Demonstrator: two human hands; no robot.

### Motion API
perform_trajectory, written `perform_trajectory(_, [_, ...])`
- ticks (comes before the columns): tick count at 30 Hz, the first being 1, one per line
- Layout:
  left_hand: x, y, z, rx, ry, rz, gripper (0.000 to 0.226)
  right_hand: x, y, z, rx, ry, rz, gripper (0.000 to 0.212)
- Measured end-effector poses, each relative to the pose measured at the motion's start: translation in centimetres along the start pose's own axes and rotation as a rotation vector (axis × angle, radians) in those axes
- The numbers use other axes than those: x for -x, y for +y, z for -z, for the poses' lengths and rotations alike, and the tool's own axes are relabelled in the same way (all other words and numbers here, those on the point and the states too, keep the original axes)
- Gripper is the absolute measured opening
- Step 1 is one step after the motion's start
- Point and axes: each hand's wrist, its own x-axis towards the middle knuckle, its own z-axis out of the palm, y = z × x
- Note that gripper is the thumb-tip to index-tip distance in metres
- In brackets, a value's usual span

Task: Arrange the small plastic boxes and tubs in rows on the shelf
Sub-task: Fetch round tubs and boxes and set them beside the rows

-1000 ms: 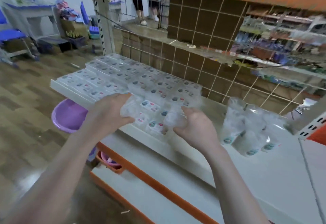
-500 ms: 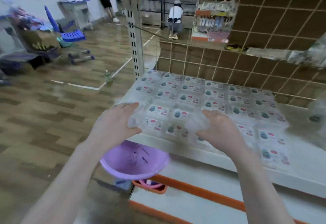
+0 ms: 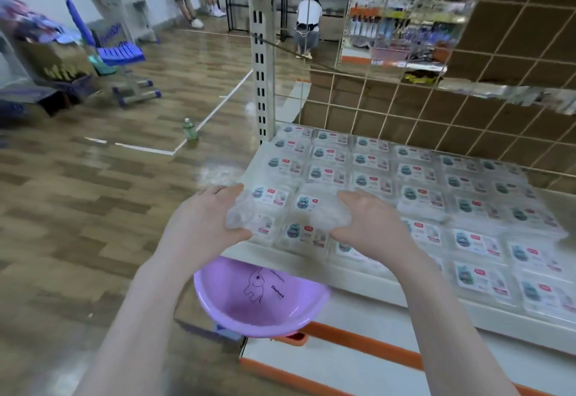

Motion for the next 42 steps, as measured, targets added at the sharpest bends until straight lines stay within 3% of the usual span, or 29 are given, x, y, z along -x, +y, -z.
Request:
perform_trajectory(11, [-1.2,-4.4,1.0,0.071,-0.005,0.053,0.072,-3.1,-4.8,-1.1,0.048,-0.027,0.071,0.054])
perform_trajectory(20, [-3.7,-8.7,1.3,0.066,-0.066,0.001,0.073,-3.7,-6.8,-2.3,0.112,-0.116,0.022,0.078])
perform_trajectory(25, [-4.5,-10.0,1.2,0.062,-0.089,-0.029,0.077,-4.5,-8.4,-2.3,0.172,-0.098,0.067,0.073])
perform_trajectory(33, [-4.9,-10.7,1.4,0.073,-0.081,-0.023,0.076,-4.5,-8.9,-0.4,-0.358,0.125,0.072,0.065])
perform_trajectory(38, [-5.0,-9.9,1.3,0.096,-0.090,-0.019,0.075,-3.0,-6.5,-1.9,-0.712,0.181,0.038,0.062])
perform_trajectory(42, [-5.1,-9.2,0.9,0.103,-0.096,-0.015,0.072,-0.9,-3.7,-2.9,-0.794,0.224,-0.015,0.067])
